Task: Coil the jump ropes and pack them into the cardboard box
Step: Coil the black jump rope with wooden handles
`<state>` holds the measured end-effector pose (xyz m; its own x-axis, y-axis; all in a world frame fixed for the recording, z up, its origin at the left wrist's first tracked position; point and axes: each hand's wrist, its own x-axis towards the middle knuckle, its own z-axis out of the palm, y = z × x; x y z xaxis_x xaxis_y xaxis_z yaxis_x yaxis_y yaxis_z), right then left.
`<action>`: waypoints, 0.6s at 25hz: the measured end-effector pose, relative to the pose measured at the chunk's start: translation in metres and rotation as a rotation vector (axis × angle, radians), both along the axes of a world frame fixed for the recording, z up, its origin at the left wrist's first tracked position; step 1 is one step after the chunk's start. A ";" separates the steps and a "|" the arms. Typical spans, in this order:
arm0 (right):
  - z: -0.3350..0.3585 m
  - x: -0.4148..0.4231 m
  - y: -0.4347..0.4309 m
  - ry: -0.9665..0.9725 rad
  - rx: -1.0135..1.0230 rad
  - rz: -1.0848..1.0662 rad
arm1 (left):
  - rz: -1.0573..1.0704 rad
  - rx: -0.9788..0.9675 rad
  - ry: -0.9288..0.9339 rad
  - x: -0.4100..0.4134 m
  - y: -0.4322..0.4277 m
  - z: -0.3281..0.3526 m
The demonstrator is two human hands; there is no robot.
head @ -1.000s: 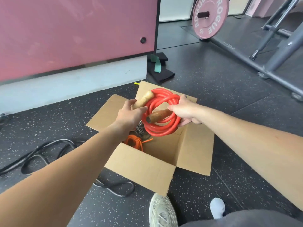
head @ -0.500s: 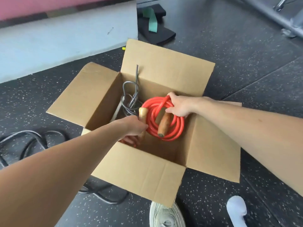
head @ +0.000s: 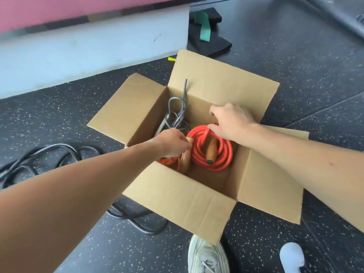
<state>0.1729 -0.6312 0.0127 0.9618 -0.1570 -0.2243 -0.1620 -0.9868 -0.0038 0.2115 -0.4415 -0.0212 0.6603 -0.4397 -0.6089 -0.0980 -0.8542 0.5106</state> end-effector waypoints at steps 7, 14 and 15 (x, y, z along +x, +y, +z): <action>0.095 0.025 0.090 0.237 0.064 0.309 | 0.213 -0.125 -0.030 -0.005 0.107 0.097; 0.059 -0.006 0.264 0.297 0.302 0.492 | 0.379 -0.012 -0.023 -0.060 0.256 0.074; 0.037 -0.017 0.284 0.331 0.337 0.491 | 0.385 0.040 -0.011 -0.068 0.274 0.059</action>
